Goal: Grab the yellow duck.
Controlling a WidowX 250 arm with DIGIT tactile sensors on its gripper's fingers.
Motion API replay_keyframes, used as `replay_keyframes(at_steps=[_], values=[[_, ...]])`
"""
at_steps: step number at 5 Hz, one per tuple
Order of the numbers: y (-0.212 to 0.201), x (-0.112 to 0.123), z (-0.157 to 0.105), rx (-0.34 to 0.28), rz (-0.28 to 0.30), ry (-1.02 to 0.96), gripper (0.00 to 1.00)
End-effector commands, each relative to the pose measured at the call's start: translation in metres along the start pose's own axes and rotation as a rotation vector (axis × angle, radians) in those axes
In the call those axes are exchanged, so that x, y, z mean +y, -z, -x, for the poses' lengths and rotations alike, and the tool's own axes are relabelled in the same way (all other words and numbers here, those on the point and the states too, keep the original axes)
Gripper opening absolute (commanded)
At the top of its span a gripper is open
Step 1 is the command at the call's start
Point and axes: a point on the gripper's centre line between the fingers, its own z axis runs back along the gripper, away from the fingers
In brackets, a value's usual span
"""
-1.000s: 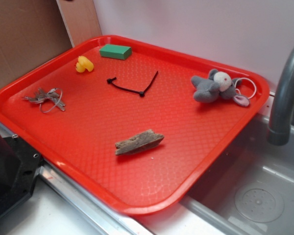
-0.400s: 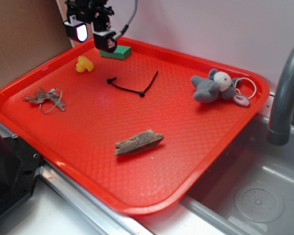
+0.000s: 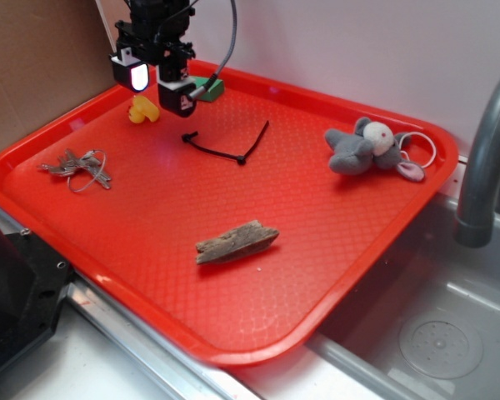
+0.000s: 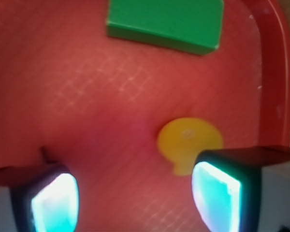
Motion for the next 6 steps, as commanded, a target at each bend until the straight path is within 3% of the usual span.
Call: replay_keyframes(at_steps=[1,2,3,6], values=[[0.02,0.017,-0.008,-0.08,0.056,-0.045,1.0],[0.04,0.006,-0.016,-0.068,0.08,-0.021,1.0],[0.048,-0.006,-0.021,-0.054,0.094,0.004,0.0],[0.043,-0.005,-0.021,-0.047,0.102,-0.013,0.0]])
